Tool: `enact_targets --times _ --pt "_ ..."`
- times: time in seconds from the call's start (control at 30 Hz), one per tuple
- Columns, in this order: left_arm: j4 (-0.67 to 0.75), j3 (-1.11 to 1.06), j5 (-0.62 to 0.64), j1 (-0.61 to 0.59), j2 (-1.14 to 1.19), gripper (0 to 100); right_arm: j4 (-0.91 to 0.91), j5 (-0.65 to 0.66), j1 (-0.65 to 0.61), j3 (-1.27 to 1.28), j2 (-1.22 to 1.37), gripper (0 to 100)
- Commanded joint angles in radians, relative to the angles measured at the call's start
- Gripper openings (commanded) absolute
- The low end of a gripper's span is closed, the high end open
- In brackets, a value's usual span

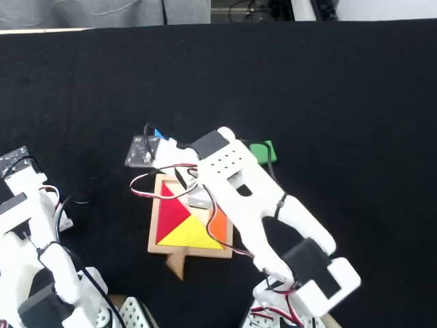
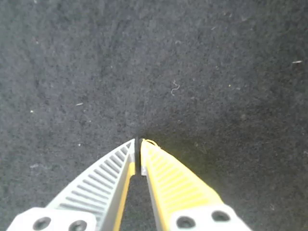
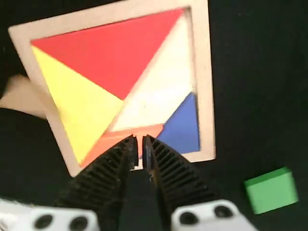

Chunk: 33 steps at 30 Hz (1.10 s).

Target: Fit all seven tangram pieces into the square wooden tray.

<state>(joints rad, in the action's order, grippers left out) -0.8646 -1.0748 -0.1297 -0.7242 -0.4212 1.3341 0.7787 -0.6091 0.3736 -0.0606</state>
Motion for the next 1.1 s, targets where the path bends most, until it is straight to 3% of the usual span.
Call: enact_targets --times 0.0,0.27,0.43,0.53,0.63,0.77,0.87,1.07 --pt "0.011 -0.001 -0.006 0.004 -0.025 3 0.006 0.176 0.012 -0.053 -0.058 2.1" --pt "0.011 -0.001 -0.008 0.005 -0.025 3 0.127 0.187 0.005 -0.051 -0.077 2.1" --pt "0.002 -0.002 -0.095 0.005 -0.025 3 0.121 0.038 0.009 -0.001 -0.263 1.8" --pt "-0.029 0.002 -0.098 0.015 -0.026 3 0.018 -0.018 0.018 0.116 -0.467 1.8" --pt "-0.132 0.061 -0.103 0.056 -0.028 3 -0.14 -0.184 0.078 0.289 -0.645 1.8" --pt "-0.439 0.243 -0.101 0.216 -0.018 8 -0.307 -0.396 0.232 0.493 -0.739 1.8" --pt "-0.62 0.367 -0.12 0.397 -0.025 9 -0.336 -0.414 0.33 0.553 -0.723 1.8" --pt "-0.793 0.426 -0.301 0.699 -0.035 9 -0.388 -0.439 0.54 0.587 -0.661 1.8"
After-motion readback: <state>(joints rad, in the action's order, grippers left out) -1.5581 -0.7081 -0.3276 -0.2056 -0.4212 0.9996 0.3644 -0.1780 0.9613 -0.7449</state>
